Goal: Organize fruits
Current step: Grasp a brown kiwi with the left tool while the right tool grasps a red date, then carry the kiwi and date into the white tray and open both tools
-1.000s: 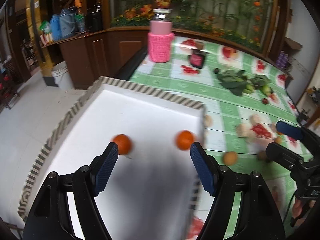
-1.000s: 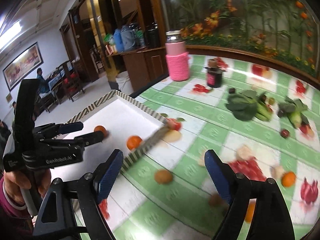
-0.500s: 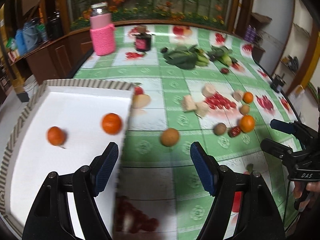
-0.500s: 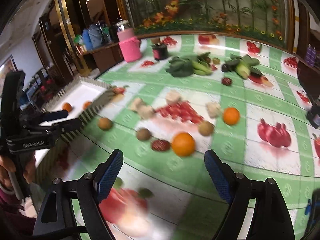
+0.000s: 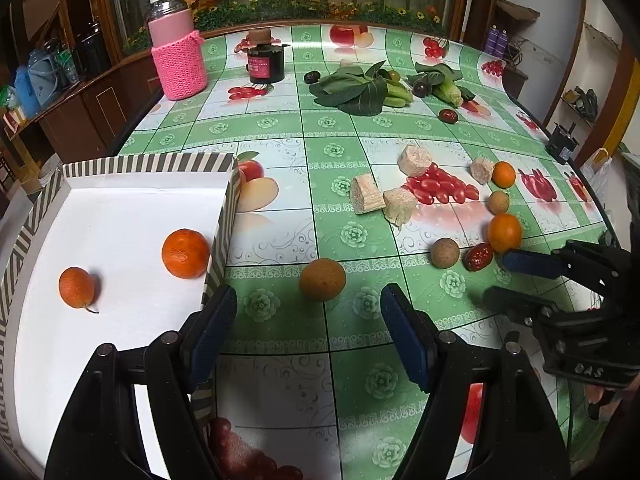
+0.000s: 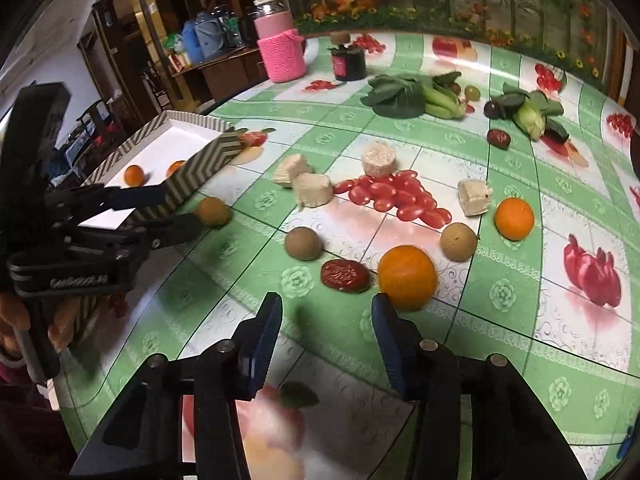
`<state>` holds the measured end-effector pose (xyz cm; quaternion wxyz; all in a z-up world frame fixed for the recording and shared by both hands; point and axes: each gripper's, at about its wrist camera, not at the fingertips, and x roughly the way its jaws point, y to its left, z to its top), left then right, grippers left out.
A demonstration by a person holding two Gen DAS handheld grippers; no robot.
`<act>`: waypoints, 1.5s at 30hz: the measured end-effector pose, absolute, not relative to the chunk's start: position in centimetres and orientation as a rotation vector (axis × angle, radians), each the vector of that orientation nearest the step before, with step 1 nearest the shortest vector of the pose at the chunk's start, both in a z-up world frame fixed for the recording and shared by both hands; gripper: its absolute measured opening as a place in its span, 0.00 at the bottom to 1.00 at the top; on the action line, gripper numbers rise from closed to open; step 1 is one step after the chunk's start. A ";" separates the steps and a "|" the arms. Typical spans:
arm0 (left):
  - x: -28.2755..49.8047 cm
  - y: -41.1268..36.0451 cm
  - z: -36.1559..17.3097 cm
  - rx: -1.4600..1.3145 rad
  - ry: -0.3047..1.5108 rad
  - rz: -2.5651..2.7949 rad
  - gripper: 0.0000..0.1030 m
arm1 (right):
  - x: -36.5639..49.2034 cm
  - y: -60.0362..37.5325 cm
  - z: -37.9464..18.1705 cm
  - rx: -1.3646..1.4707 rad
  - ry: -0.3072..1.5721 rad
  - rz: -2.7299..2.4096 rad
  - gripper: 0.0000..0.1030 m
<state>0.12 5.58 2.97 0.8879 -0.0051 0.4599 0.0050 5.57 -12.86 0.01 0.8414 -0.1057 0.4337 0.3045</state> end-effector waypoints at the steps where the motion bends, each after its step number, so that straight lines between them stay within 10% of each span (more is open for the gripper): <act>1: 0.2 5.6 2.9 -0.008 0.957 0.010 0.72 | 5.9 -12.9 0.0 -0.212 0.917 0.636 0.46; 8: 1.3 5.3 2.5 0.005 0.971 0.009 0.72 | 7.3 -11.7 -0.4 -0.244 0.912 0.598 0.47; 12: 1.9 5.3 2.0 0.004 0.984 0.011 0.72 | 7.1 -11.1 -0.7 -0.290 0.883 0.591 0.29; 18: 2.1 5.4 1.2 0.002 1.003 -0.004 0.24 | 6.8 -12.2 -0.6 -0.249 0.883 0.589 0.29; 45: -3.4 10.4 6.7 -0.061 0.877 0.086 0.24 | 2.3 -6.6 3.9 -0.244 0.776 0.699 0.29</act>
